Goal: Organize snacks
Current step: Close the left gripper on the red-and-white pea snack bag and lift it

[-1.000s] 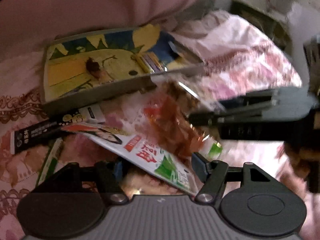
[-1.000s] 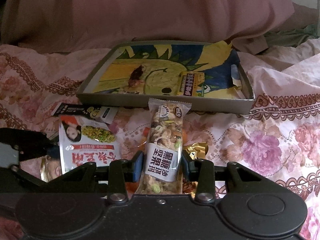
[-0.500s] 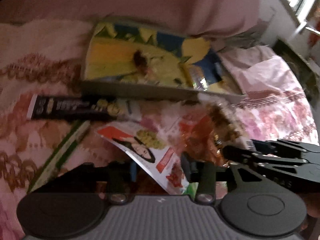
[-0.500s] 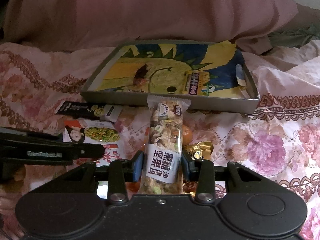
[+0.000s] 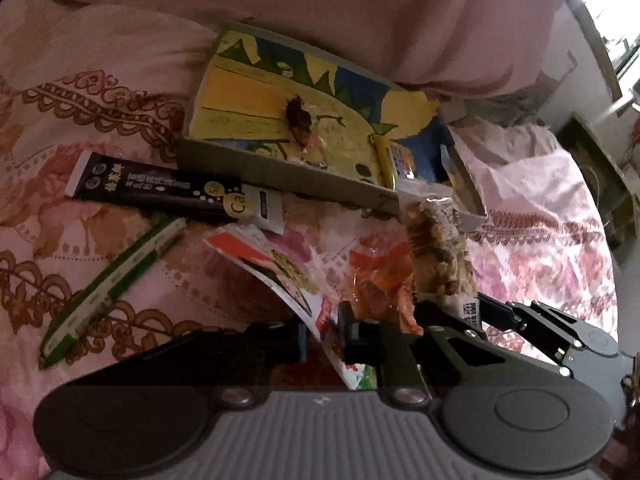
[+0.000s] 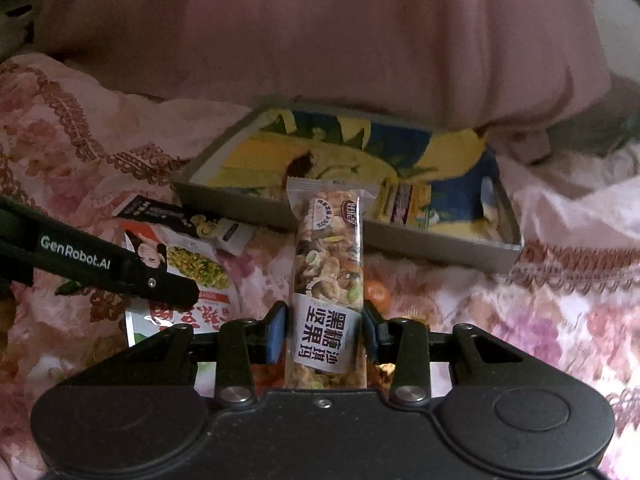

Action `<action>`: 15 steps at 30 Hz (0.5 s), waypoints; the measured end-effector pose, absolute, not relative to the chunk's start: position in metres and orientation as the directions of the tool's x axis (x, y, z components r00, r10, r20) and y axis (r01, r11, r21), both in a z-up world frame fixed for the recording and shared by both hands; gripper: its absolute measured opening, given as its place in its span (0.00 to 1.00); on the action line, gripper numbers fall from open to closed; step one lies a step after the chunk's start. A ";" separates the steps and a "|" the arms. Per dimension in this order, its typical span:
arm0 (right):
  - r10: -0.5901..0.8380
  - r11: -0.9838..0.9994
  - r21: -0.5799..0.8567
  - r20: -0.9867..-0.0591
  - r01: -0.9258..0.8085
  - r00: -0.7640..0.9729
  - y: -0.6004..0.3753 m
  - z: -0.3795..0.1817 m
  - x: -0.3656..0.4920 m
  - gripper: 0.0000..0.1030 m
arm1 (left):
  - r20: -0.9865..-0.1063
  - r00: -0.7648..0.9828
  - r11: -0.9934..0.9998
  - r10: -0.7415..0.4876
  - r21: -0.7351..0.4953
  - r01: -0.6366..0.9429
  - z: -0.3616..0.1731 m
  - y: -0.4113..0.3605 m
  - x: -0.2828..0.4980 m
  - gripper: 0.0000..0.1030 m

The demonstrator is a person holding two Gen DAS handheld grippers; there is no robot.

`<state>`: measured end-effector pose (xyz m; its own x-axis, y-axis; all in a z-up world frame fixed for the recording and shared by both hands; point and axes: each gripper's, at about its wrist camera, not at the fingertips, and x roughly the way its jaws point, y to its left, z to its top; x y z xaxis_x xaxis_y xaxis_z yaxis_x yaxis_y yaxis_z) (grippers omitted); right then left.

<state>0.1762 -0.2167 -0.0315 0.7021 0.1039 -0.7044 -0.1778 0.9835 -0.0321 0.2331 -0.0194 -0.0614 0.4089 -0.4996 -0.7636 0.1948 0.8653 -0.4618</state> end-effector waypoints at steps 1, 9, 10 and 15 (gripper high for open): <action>0.105 0.984 -0.029 -0.699 -0.175 0.707 -0.217 -0.031 0.176 0.39 | -0.760 0.413 0.863 -0.502 -0.468 0.188 -0.060 -0.018 0.232 0.13; 0.107 0.992 0.017 -0.674 -0.129 0.731 -0.227 -0.025 0.177 0.39 | -0.708 0.446 0.827 -0.548 -0.538 0.164 -0.047 -0.005 0.226 0.08; 0.105 0.992 0.019 -0.670 -0.125 0.734 -0.228 -0.024 0.177 0.39 | -0.700 0.459 0.827 -0.547 -0.536 0.169 -0.044 -0.004 0.224 0.07; 0.110 0.992 0.029 -0.656 -0.121 0.747 -0.229 -0.023 0.174 0.39 | -0.668 0.505 0.823 -0.547 -0.540 0.177 -0.034 0.002 0.221 0.04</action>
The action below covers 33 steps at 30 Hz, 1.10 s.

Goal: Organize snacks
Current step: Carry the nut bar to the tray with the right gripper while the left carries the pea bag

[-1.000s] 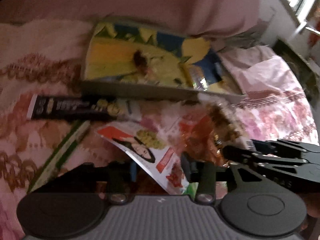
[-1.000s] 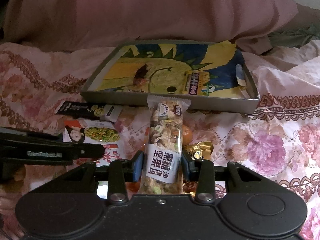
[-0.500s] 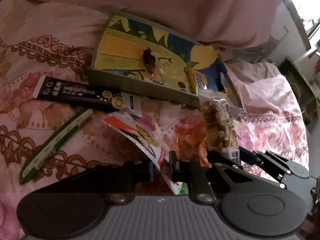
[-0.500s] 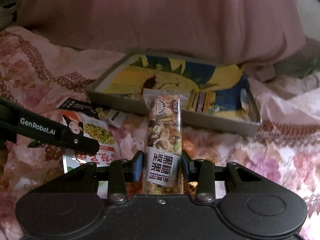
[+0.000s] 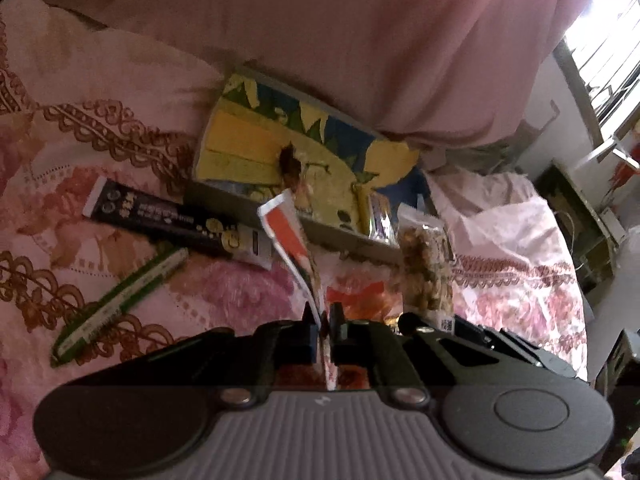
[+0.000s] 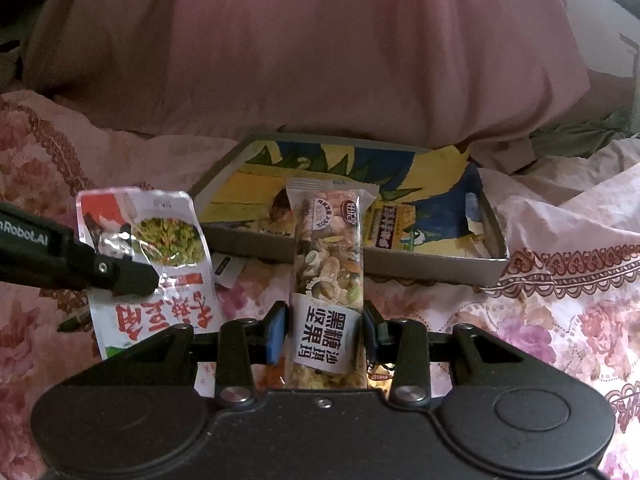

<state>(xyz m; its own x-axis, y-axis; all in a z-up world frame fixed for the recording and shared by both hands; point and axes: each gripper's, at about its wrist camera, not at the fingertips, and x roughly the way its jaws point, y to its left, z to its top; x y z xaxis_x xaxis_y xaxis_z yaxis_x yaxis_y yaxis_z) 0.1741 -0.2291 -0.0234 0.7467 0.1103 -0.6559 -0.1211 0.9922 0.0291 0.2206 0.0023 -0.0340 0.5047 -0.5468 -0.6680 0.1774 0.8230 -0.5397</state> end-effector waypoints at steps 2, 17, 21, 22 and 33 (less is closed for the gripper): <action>0.115 0.992 0.037 -0.646 -0.119 0.754 -0.230 -0.023 0.173 0.39 | -0.653 0.521 0.819 -0.549 -0.544 0.182 -0.031 0.005 0.219 0.04; 0.125 0.992 0.056 -0.601 -0.114 0.789 -0.234 -0.016 0.183 0.39 | -0.555 0.605 0.782 -0.571 -0.592 0.195 -0.011 0.011 0.231 0.04; 0.136 0.991 0.068 -0.581 -0.119 0.802 -0.239 -0.010 0.207 0.39 | -0.520 0.647 0.788 -0.557 -0.577 0.214 0.009 0.007 0.249 0.04; 0.144 0.990 0.086 -0.584 -0.115 0.799 -0.242 -0.009 0.215 0.39 | -0.515 0.654 0.791 -0.554 -0.571 0.220 0.013 0.004 0.254 0.04; 0.171 0.979 0.185 -0.544 -0.082 0.821 -0.266 -0.013 0.301 0.39 | -0.442 0.709 0.745 -0.550 -0.643 0.178 -0.012 -0.015 0.331 0.04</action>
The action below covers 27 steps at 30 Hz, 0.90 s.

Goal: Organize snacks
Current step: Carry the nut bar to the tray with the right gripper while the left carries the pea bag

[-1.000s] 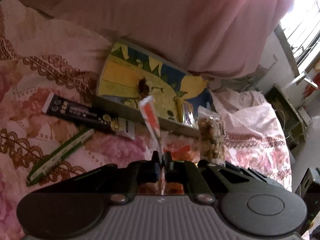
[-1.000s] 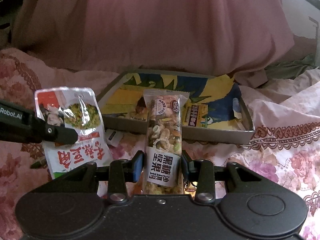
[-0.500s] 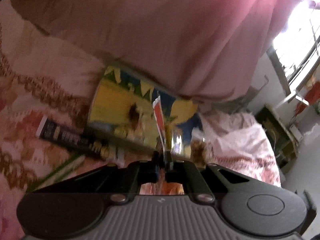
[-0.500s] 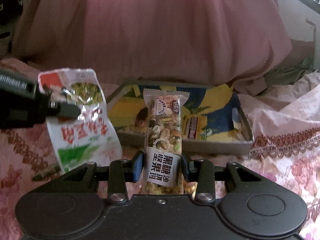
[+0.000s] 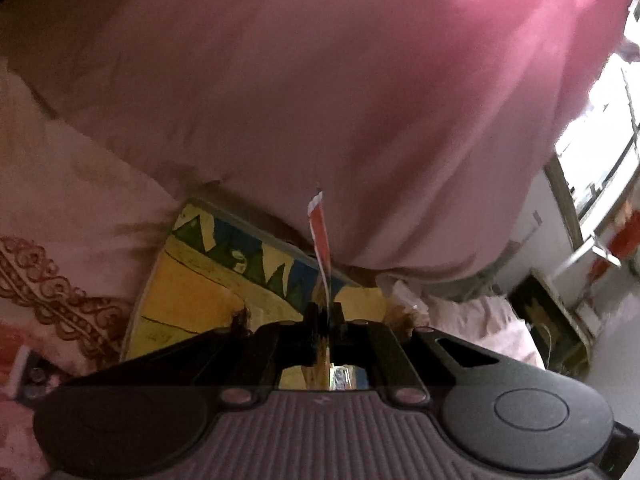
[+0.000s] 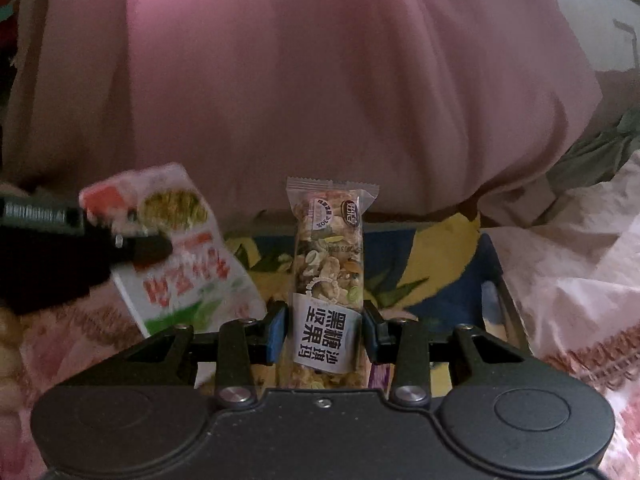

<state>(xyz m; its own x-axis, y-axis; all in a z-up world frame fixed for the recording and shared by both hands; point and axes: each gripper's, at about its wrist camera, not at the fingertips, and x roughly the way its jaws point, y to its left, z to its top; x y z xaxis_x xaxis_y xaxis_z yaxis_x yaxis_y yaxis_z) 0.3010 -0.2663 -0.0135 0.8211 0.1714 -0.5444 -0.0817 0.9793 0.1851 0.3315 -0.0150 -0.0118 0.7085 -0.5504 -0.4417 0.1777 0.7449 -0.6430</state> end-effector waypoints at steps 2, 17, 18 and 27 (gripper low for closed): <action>0.166 0.980 0.187 -0.550 -0.073 0.818 -0.266 -0.018 0.312 0.39 | -0.442 0.703 0.726 -0.557 -0.670 0.154 -0.026 -0.011 0.341 0.04; 0.127 0.992 0.101 -0.649 -0.081 0.750 -0.244 -0.075 0.344 0.39 | -0.575 0.680 0.800 -0.455 -0.600 0.027 -0.080 -0.005 0.365 0.09; 0.128 0.992 0.101 -0.655 -0.082 0.745 -0.243 -0.077 0.344 0.39 | -0.598 0.678 0.825 -0.427 -0.565 0.022 -0.080 -0.008 0.366 0.10; 0.124 0.992 0.091 -0.667 -0.086 0.735 -0.243 -0.078 0.340 0.40 | -0.700 0.659 0.946 -0.277 -0.319 0.058 -0.070 -0.037 0.361 0.43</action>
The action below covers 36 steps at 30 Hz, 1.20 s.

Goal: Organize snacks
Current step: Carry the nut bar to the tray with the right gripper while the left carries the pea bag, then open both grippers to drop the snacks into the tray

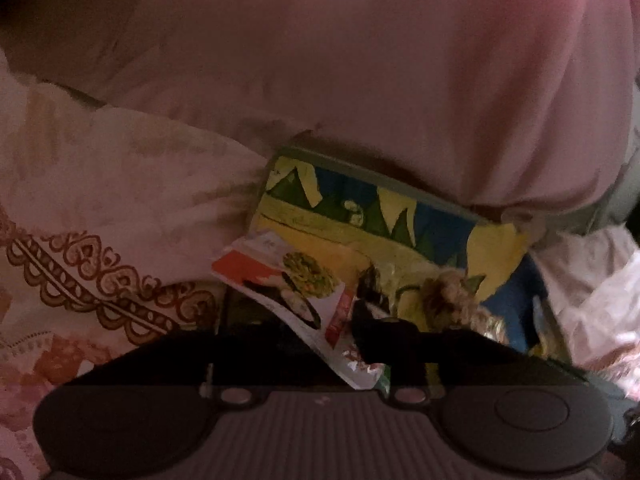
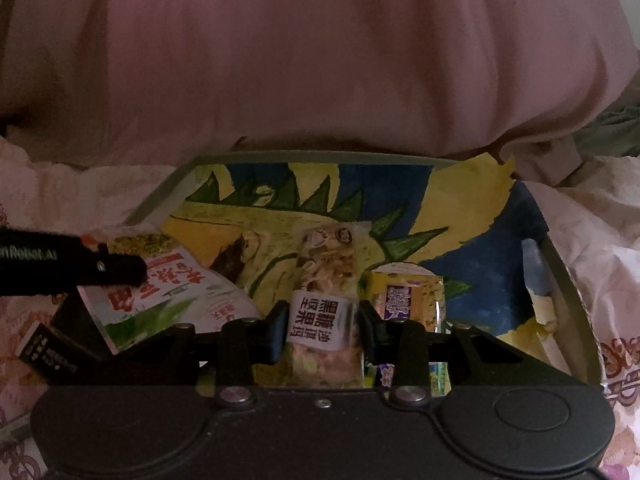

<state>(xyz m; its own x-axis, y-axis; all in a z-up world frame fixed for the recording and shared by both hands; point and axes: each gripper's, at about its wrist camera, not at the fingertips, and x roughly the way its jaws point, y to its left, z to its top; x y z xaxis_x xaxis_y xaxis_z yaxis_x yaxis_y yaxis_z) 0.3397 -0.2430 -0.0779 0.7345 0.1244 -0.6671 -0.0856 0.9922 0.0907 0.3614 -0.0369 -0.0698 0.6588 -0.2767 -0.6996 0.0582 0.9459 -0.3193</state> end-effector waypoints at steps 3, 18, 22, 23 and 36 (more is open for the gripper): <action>0.119 0.993 0.085 -0.664 -0.084 0.738 -0.245 -0.073 0.335 0.44 | -0.726 0.645 0.963 -0.239 -0.264 0.059 -0.071 -0.042 0.357 0.58; 0.083 0.994 0.106 -0.575 -0.027 0.814 -0.276 -0.019 0.286 0.86 | -0.704 0.697 0.986 -0.136 -0.165 0.025 -0.039 -0.048 0.323 0.99; 0.081 0.989 0.147 -0.521 -0.004 0.850 -0.287 0.000 0.257 0.99 | -0.675 0.727 0.988 -0.122 -0.156 0.021 -0.023 -0.042 0.299 0.99; 0.079 0.987 0.160 -0.510 0.004 0.857 -0.289 0.005 0.249 0.99 | -0.666 0.736 0.988 -0.121 -0.154 0.023 -0.018 -0.041 0.292 0.99; 0.064 0.992 0.128 -0.472 -0.003 0.879 -0.295 0.031 0.141 0.99 | -0.535 0.841 0.997 -0.082 -0.044 0.070 0.023 -0.044 0.184 1.00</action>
<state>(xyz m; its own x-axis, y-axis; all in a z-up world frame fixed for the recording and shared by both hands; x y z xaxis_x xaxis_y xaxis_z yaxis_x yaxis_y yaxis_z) 0.1407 -0.2955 0.0312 0.8793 0.0635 -0.4719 -0.0031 0.9918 0.1277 0.1836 -0.0440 0.0234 0.8407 -0.0822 -0.5352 0.0696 0.9966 -0.0438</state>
